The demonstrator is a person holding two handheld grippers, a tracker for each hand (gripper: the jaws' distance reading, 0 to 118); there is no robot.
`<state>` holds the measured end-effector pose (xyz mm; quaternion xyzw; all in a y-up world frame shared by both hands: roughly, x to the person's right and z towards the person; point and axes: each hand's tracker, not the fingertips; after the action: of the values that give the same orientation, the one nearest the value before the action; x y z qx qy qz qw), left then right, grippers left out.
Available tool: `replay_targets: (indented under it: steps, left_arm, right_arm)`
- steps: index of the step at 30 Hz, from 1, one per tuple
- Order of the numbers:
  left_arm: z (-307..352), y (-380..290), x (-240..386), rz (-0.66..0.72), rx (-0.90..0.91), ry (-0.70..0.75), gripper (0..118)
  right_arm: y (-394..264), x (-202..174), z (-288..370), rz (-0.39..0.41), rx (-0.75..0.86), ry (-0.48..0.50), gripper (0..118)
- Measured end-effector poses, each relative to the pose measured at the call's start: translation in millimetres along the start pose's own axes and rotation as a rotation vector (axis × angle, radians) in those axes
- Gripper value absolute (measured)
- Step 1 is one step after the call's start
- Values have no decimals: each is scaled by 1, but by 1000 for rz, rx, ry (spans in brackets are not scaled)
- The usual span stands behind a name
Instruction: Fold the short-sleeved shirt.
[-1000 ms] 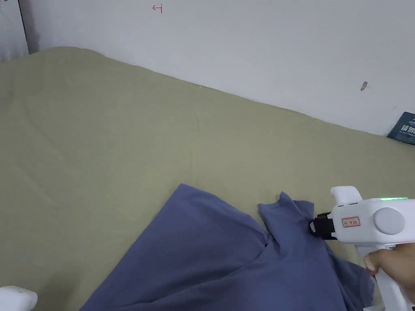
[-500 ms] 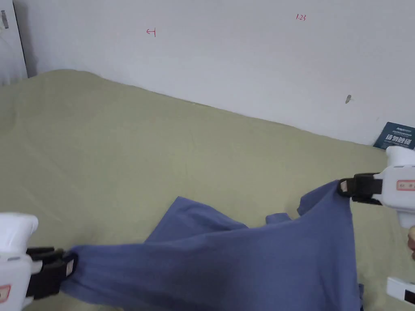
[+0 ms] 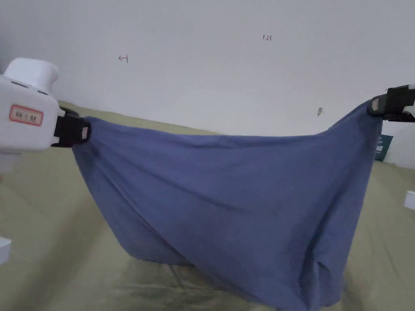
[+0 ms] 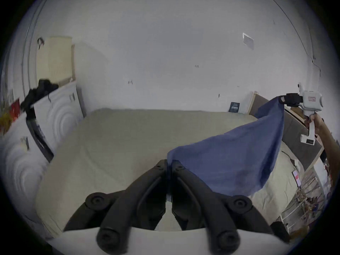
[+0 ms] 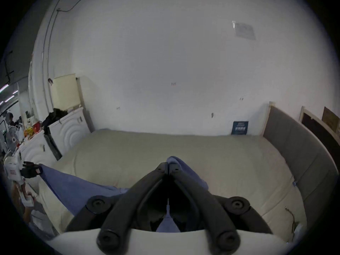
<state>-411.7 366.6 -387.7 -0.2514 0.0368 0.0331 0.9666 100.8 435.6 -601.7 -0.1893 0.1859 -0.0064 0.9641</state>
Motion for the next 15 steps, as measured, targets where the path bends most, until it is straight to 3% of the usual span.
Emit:
replay_targets:
  steps: [7, 15]
  left_arm:
    - [-34, 97, 5, -86, 59, 92, 5]
    - [-68, 167, 2, -76, 146, 152, 5]
  right_arm:
    - [70, 7, -20, 73, 88, -101, 0]
    - [117, 8, -45, 83, 200, -164, 0]
